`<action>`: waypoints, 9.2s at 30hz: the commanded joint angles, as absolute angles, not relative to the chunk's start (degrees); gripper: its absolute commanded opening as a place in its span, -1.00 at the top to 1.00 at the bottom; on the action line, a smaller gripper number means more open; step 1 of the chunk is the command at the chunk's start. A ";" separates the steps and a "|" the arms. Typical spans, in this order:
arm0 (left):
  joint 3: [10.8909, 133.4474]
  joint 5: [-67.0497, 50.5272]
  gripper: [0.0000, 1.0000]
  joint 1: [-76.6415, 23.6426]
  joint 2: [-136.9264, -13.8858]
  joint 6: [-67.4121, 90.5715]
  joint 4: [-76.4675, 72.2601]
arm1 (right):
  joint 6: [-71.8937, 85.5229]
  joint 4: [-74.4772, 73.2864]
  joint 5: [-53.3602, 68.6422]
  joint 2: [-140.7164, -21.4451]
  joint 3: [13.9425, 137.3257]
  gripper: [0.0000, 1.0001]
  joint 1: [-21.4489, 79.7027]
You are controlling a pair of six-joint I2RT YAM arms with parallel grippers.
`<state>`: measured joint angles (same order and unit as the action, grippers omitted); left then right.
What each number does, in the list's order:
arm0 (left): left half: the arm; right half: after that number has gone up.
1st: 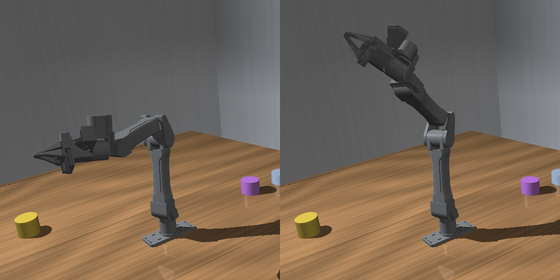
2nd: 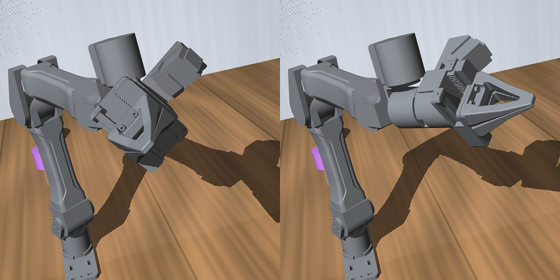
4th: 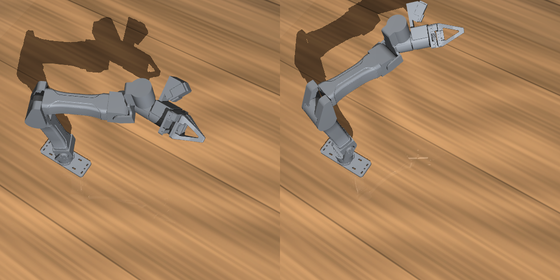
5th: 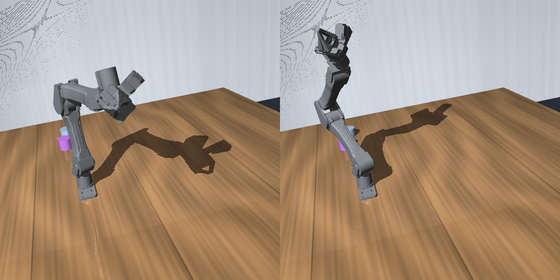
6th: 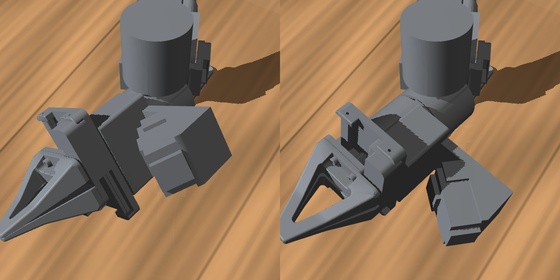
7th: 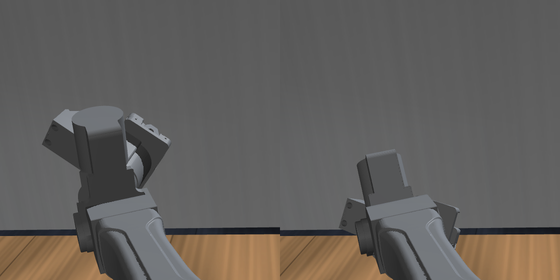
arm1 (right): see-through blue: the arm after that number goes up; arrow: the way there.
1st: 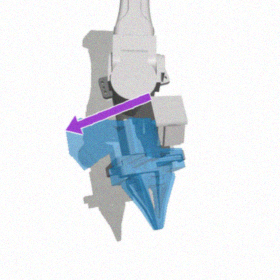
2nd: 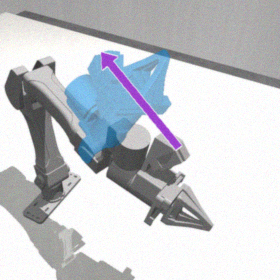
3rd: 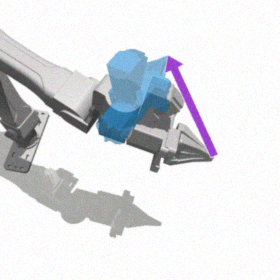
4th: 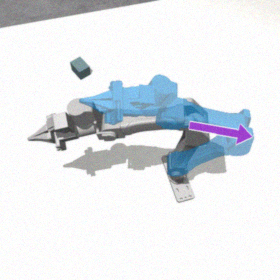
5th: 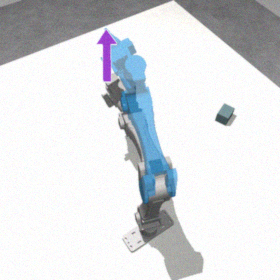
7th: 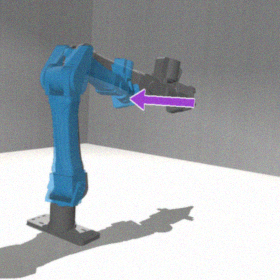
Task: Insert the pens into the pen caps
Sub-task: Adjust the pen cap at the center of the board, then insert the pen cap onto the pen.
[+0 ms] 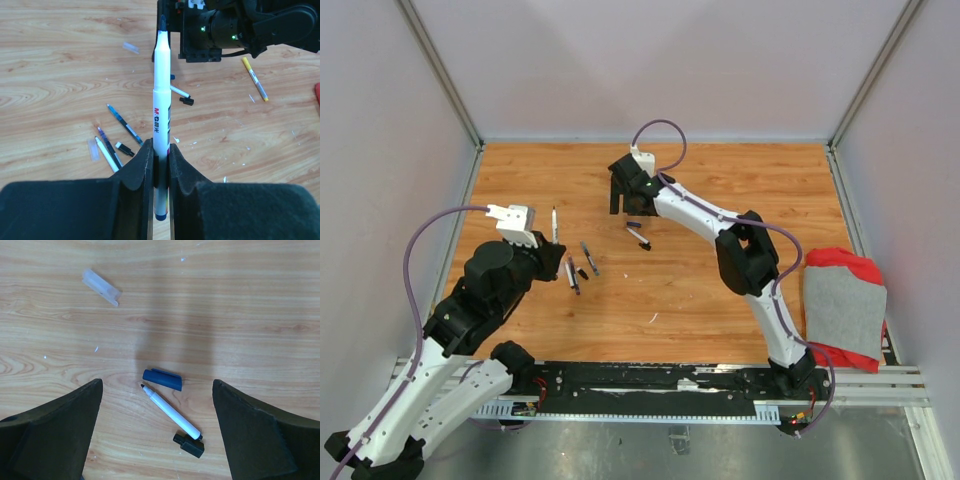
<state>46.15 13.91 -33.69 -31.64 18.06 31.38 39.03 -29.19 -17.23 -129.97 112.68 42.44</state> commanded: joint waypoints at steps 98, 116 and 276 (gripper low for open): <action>45.64 14.43 0.99 -33.23 -31.10 17.49 29.58 | -8.13 -24.60 10.35 -94.18 60.31 0.07 39.89; 45.68 15.18 0.99 -33.22 -31.11 17.75 29.72 | -13.83 -28.16 5.23 -102.10 62.46 -0.29 46.39; 47.99 10.07 0.94 -33.27 -35.83 16.70 29.71 | 46.24 -22.28 -10.92 -86.60 50.01 0.99 45.14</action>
<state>45.84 12.05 -33.65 -34.76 17.96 31.33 58.28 -28.18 -12.75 -91.74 52.90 46.35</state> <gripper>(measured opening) 0.140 0.146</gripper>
